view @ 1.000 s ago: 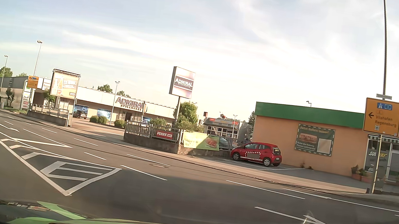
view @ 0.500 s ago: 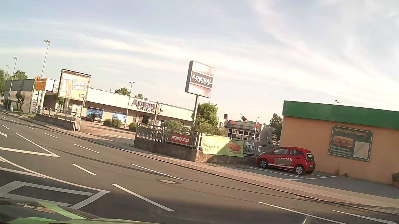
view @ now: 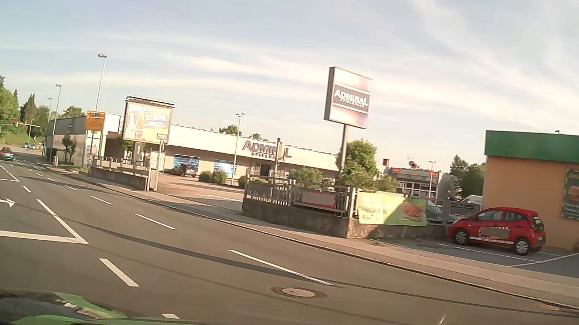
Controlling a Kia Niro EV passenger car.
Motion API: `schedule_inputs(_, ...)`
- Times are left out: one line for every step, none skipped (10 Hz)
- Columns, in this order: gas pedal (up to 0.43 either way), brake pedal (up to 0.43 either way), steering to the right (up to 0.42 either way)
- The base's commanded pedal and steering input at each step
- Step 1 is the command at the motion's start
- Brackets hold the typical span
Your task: Follow the waypoints while adhering to traffic rules and regulations
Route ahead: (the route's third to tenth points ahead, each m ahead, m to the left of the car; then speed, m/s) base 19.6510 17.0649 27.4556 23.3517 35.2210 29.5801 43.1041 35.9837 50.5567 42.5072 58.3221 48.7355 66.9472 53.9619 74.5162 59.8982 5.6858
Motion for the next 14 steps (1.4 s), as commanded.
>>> schedule_inputs(0.059,0.0,-0.275)
schedule_inputs(0.059,0.0,-0.284)
schedule_inputs(0.059,0.0,-0.292)
schedule_inputs(0.067,0.0,-0.293)
schedule_inputs(0.067,0.0,-0.291)
schedule_inputs(0.067,0.0,-0.286)
schedule_inputs(0.079,0.0,-0.28)
schedule_inputs(0.079,0.0,-0.275)
schedule_inputs(0.079,0.0,-0.273)
schedule_inputs(0.079,0.0,-0.273)
schedule_inputs(0.079,0.0,-0.273)
schedule_inputs(0.098,0.0,-0.27)
schedule_inputs(0.098,0.0,-0.264)
schedule_inputs(0.098,0.0,-0.251)
